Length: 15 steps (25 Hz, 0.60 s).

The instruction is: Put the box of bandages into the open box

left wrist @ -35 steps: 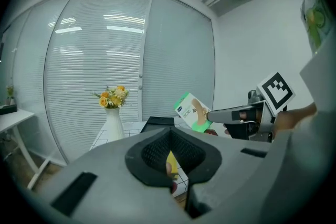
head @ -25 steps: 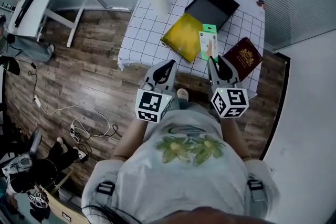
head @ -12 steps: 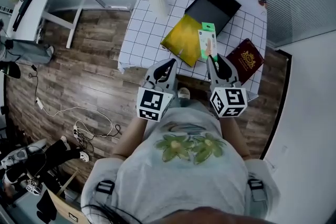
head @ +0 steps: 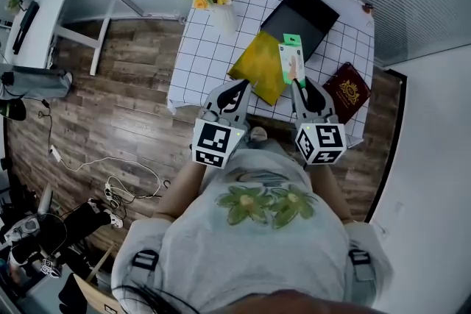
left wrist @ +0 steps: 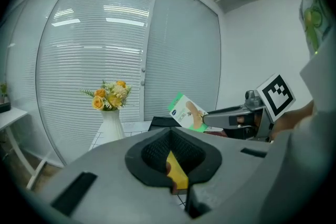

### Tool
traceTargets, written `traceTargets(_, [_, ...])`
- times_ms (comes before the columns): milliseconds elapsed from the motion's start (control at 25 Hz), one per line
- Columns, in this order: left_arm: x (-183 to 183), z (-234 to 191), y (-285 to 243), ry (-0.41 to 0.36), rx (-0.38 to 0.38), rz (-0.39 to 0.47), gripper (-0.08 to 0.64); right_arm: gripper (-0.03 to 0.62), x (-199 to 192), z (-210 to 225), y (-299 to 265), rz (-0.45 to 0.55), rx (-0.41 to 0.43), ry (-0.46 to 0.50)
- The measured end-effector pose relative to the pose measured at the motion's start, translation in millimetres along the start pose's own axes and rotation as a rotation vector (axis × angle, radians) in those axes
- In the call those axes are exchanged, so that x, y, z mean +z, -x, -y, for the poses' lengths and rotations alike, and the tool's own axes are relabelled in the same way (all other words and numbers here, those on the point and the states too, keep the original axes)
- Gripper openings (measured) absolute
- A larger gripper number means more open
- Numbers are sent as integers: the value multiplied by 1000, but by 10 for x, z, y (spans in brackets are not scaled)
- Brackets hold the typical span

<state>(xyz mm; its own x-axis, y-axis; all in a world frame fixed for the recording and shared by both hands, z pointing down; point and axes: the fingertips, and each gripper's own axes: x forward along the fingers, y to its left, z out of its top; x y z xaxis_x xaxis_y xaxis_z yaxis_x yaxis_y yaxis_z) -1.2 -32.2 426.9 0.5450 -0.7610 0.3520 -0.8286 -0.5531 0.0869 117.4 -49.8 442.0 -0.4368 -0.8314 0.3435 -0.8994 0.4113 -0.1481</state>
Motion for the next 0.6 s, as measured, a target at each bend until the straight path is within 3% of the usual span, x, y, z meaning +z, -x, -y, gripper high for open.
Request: traceTargets(600, [-5,-387,-240,28,-35,-28,6,91,30,22,-352,-30,-39,-2])
